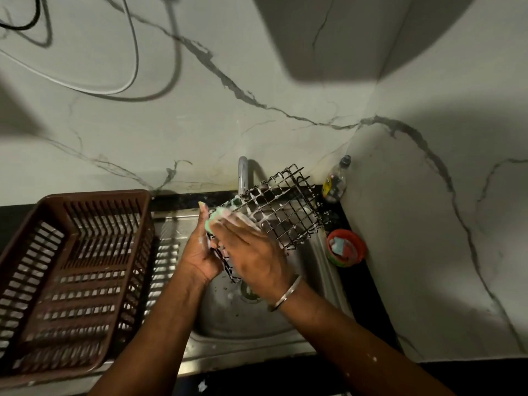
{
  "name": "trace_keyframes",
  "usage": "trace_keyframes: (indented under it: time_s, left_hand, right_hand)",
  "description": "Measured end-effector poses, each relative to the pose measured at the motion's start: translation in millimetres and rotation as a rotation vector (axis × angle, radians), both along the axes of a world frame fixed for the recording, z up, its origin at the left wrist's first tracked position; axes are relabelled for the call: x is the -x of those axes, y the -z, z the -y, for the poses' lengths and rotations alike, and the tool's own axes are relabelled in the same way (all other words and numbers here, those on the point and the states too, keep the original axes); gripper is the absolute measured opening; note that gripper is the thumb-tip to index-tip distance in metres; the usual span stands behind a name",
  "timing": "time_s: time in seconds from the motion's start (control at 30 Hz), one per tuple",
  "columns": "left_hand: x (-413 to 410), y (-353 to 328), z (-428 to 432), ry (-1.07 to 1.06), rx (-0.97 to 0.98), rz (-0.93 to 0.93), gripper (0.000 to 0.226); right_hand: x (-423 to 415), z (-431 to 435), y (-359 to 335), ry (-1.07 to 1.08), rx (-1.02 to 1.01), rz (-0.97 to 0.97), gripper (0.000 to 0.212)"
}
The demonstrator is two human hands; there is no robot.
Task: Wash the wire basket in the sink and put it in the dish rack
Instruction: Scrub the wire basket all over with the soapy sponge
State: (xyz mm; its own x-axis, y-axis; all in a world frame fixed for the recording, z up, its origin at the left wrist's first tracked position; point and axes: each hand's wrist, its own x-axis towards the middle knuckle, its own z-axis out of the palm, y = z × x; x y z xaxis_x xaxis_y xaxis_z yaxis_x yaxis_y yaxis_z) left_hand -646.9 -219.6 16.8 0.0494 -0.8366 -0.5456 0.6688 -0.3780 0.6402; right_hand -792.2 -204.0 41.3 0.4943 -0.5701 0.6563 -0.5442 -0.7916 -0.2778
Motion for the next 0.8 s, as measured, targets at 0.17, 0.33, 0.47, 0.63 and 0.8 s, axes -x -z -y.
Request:
trace_keyframes:
  time_s: [0.17,0.33,0.47,0.63,0.8]
  left_hand:
    - [-2,-5,2,-0.073,-0.072,0.086,0.062]
    - [-3,-2,0,-0.004,-0.064,0.057,0.092]
    - [-4,-5,-1,-0.035,-0.030,0.054,0.082]
    - [-4,-8,-1,-0.027,-0.045,0.036,0.081]
    - [-7,-5,0,-0.070,-0.056,0.065,0.085]
  right_hand:
    - [33,21,1,0.204,-0.008,0.070,0.044]
    - [33,0,9,0.016,0.038,-0.094,0.050]
    - [49,18,10,0.250,-0.026,0.046,0.053]
    - [55,21,16,0.155,0.027,-0.079,0.049]
    - [47,28,12,0.228,0.022,-0.047,0.046]
